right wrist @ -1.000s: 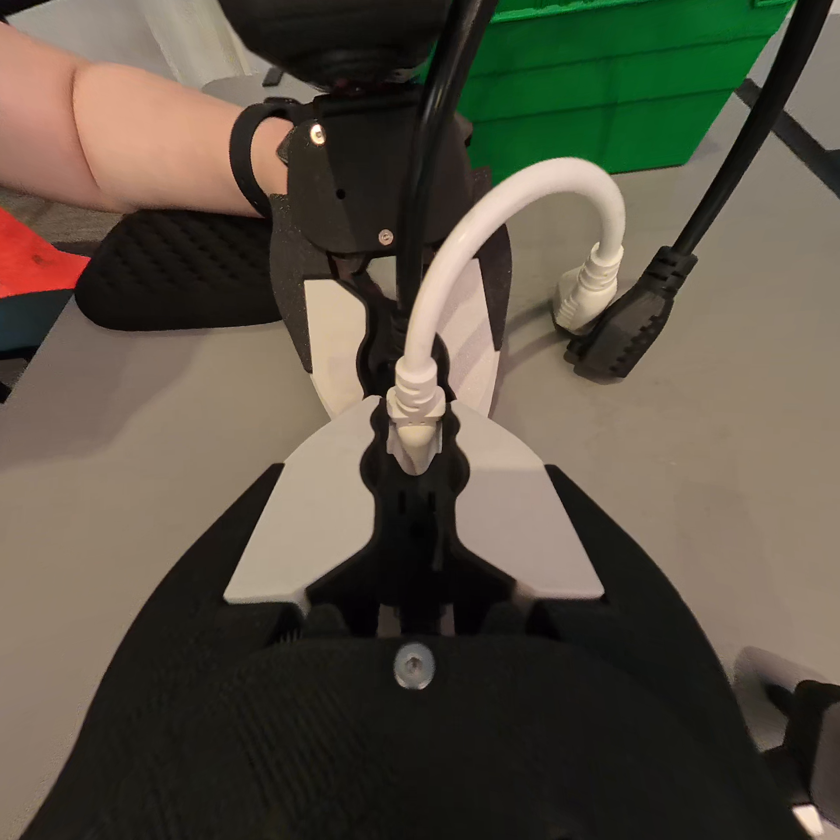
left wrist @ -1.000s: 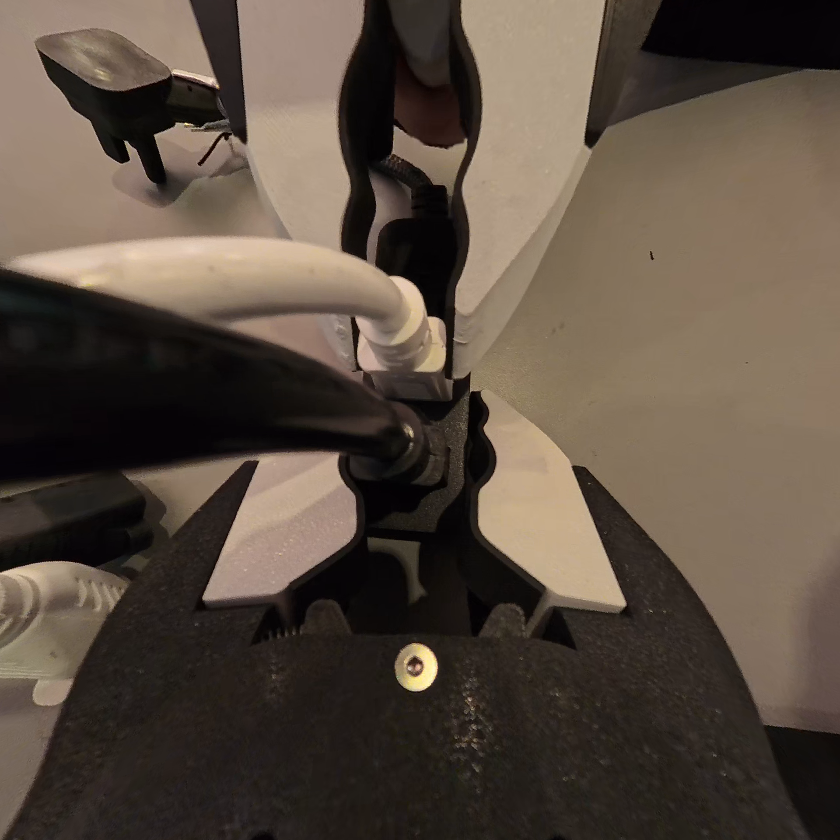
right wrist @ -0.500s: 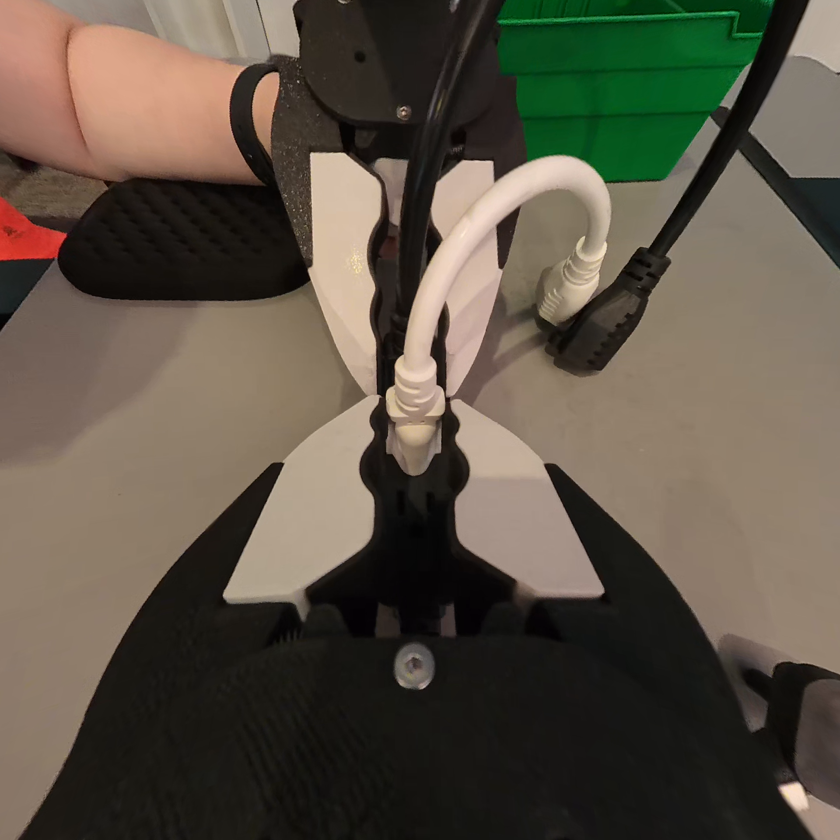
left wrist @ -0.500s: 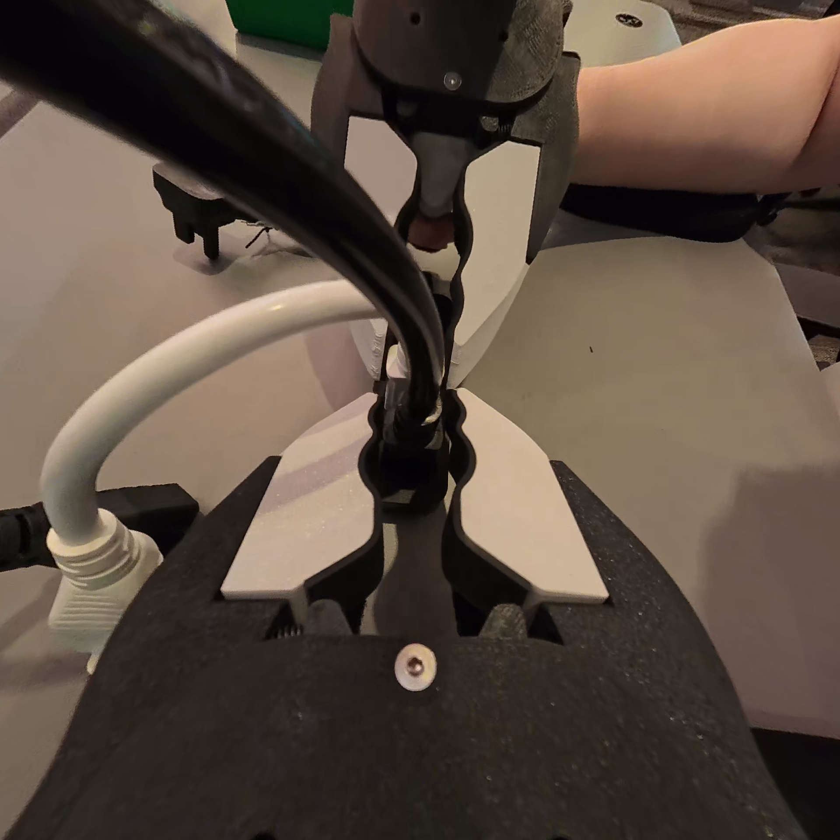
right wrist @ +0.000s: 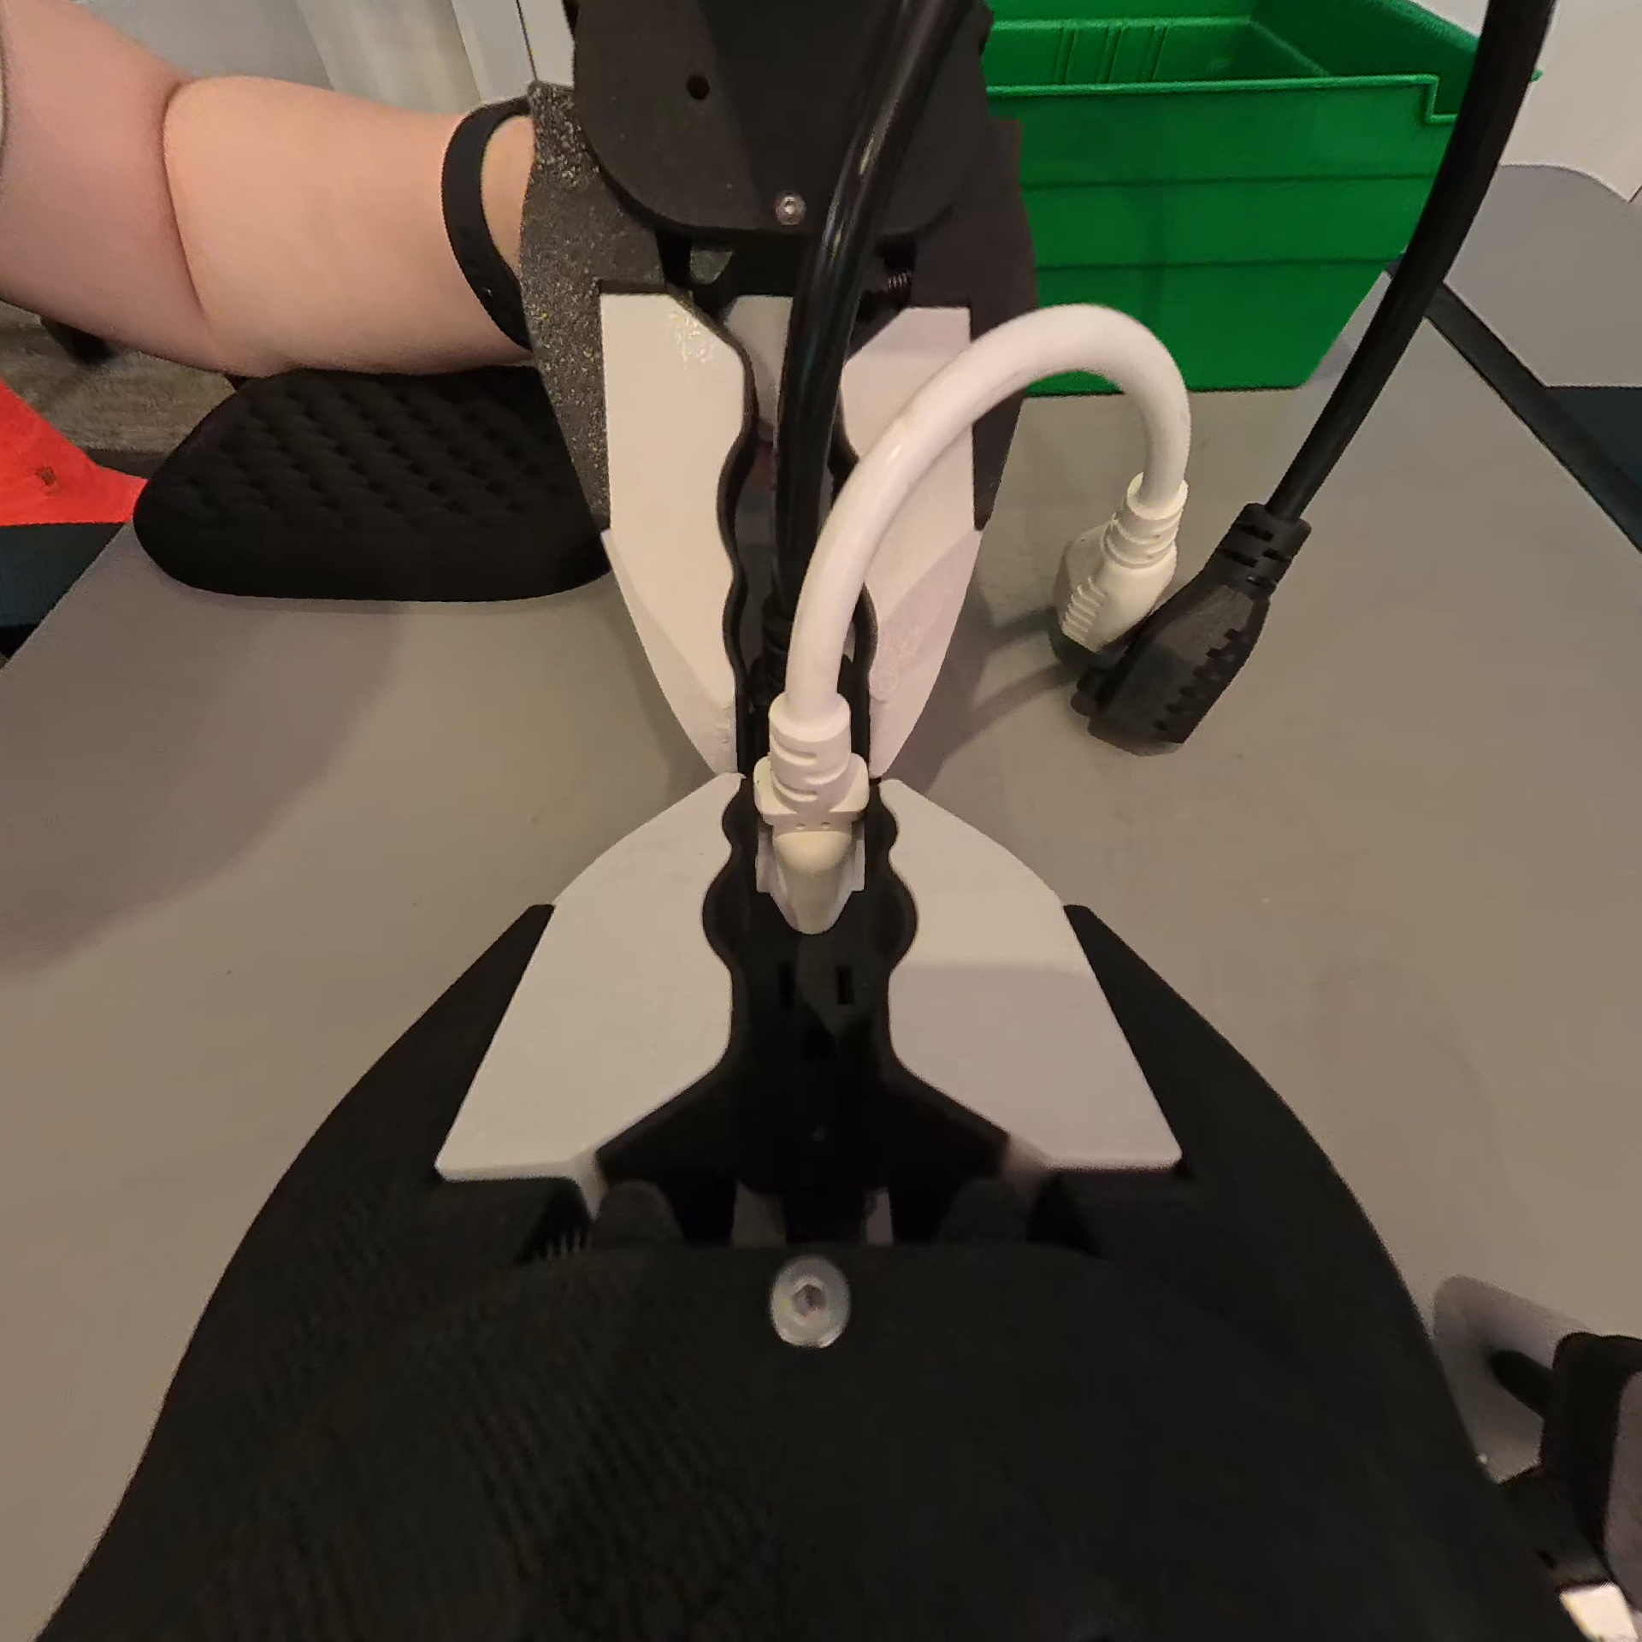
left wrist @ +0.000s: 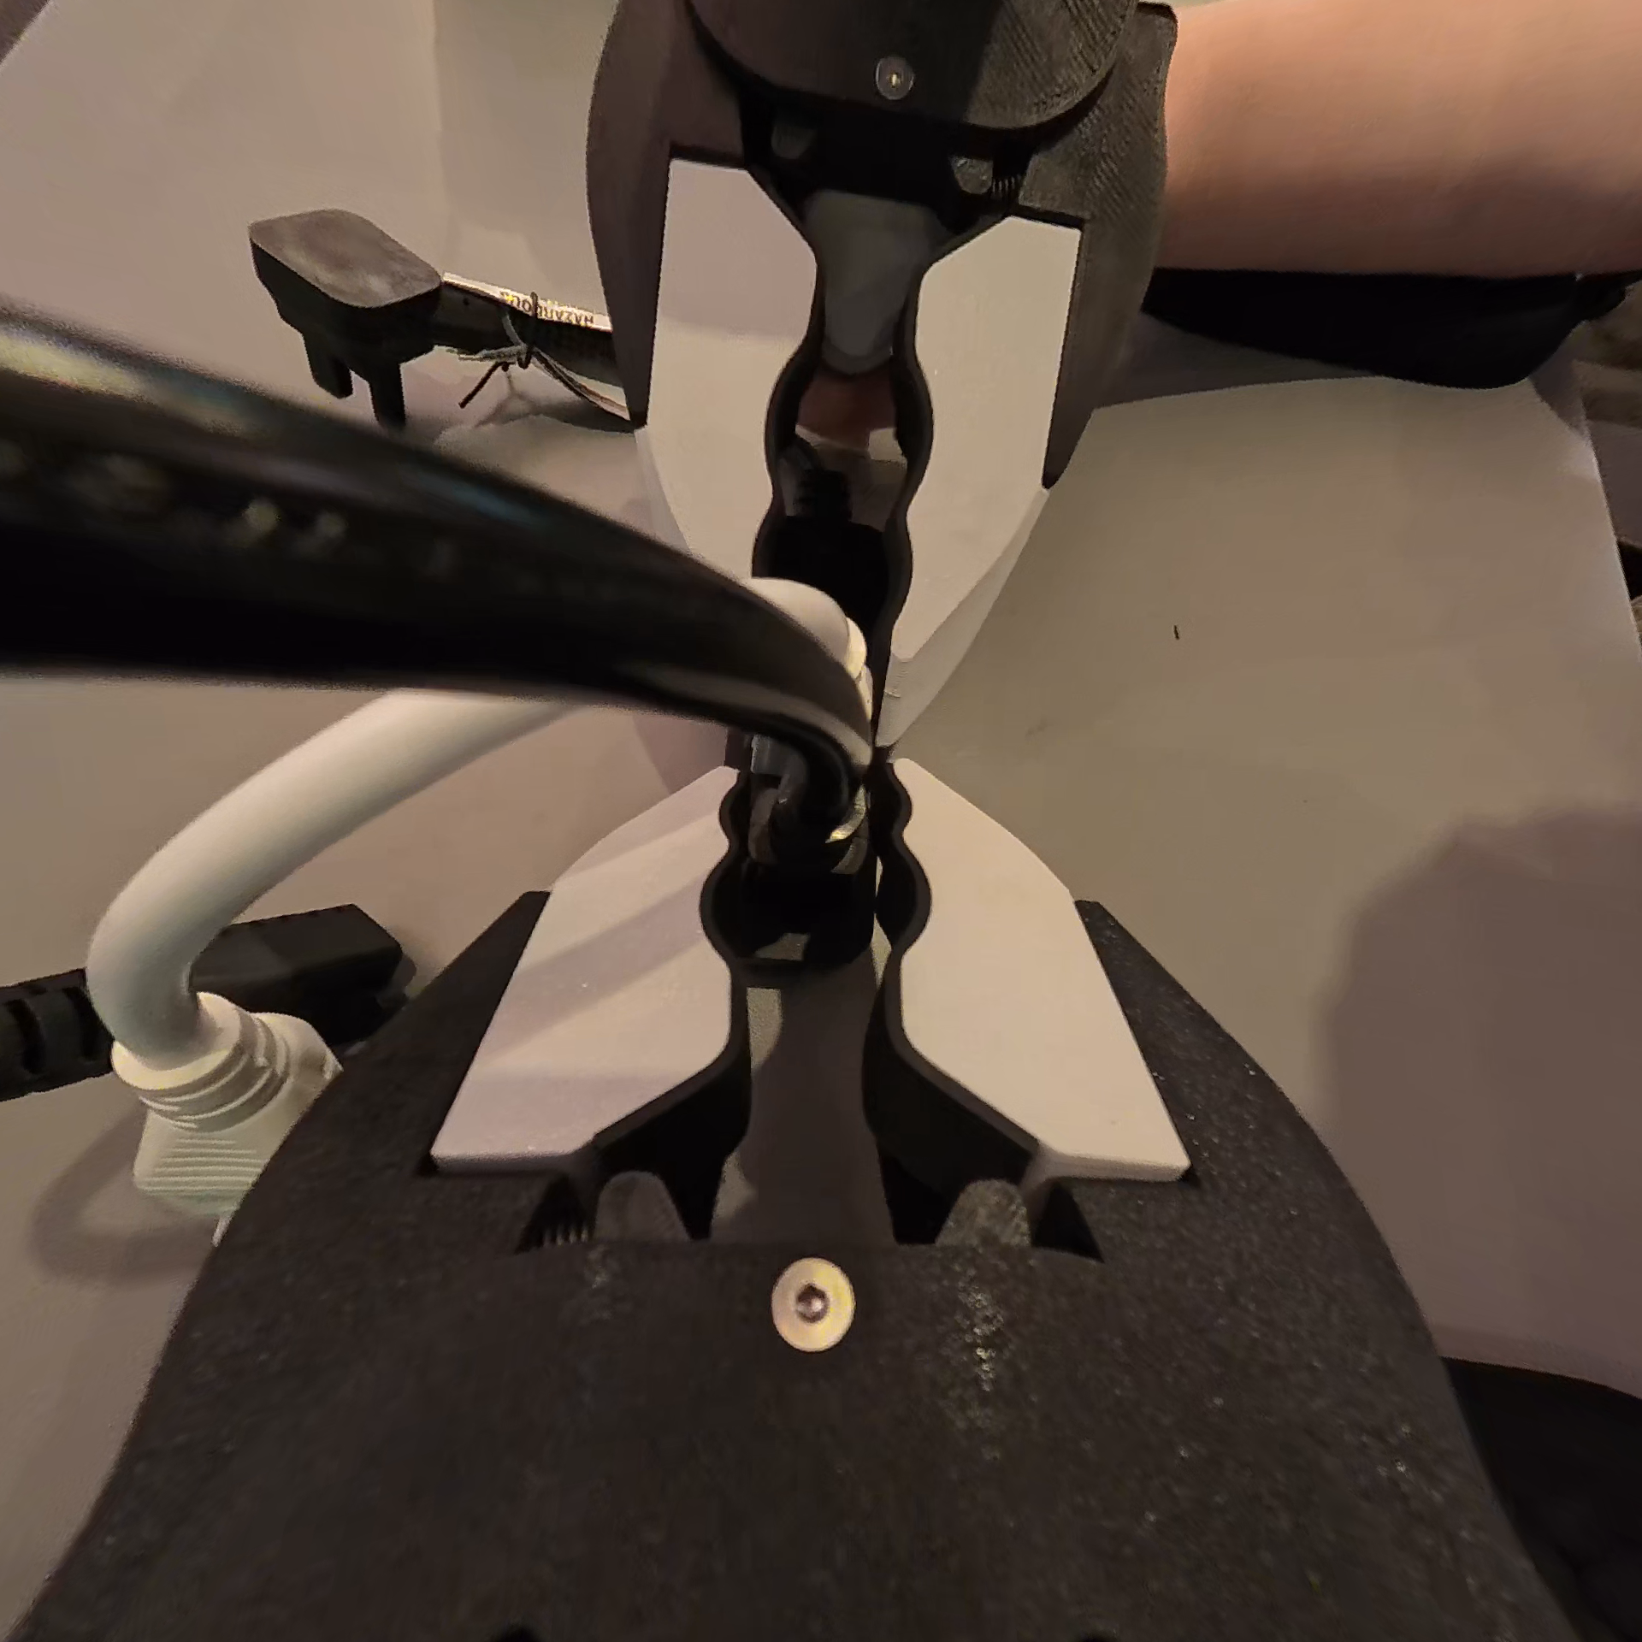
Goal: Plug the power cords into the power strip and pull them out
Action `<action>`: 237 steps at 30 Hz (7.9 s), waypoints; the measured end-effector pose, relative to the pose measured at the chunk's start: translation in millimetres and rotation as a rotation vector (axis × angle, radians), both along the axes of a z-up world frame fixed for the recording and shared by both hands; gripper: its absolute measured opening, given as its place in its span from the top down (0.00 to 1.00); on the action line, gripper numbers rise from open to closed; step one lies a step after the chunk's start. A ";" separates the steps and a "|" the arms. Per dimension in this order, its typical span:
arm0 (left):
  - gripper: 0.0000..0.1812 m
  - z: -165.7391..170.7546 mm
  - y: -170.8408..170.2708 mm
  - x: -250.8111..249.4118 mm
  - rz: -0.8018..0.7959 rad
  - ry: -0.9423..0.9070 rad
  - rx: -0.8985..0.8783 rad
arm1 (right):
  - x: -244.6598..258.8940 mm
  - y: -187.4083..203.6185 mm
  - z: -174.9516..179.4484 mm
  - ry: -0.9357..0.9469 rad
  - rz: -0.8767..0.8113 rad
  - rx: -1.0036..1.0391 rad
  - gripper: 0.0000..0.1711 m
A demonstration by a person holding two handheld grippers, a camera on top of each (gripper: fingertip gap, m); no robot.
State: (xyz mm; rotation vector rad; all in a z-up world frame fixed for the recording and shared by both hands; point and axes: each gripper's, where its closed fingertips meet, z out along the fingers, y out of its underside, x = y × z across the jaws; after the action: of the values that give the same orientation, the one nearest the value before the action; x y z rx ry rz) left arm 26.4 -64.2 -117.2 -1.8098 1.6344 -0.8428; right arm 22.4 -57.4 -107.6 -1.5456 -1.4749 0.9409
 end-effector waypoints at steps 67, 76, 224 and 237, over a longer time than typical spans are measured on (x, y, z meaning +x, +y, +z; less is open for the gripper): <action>0.73 -33.8 -1.0 1.3 -0.001 0.123 0.030 | 2.8 0.5 4.5 0.060 -0.028 -0.056 0.87; 0.76 -31.8 -0.9 5.7 -0.018 0.068 0.088 | 0.0 -2.3 2.4 0.063 -0.014 -0.057 0.87; 0.81 -18.6 -1.8 7.4 0.016 -0.077 -0.009 | -4.4 -8.0 4.5 0.060 -0.021 0.056 0.87; 0.82 -18.4 0.9 9.3 0.053 -0.064 0.008 | -3.6 -4.5 5.9 0.067 -0.027 -0.038 0.88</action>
State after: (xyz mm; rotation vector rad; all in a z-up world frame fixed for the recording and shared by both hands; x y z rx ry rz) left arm 35.6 -63.3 -135.6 -1.7943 1.5411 -0.8603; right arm 18.7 -61.9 -101.7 -1.5432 -1.3932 1.0000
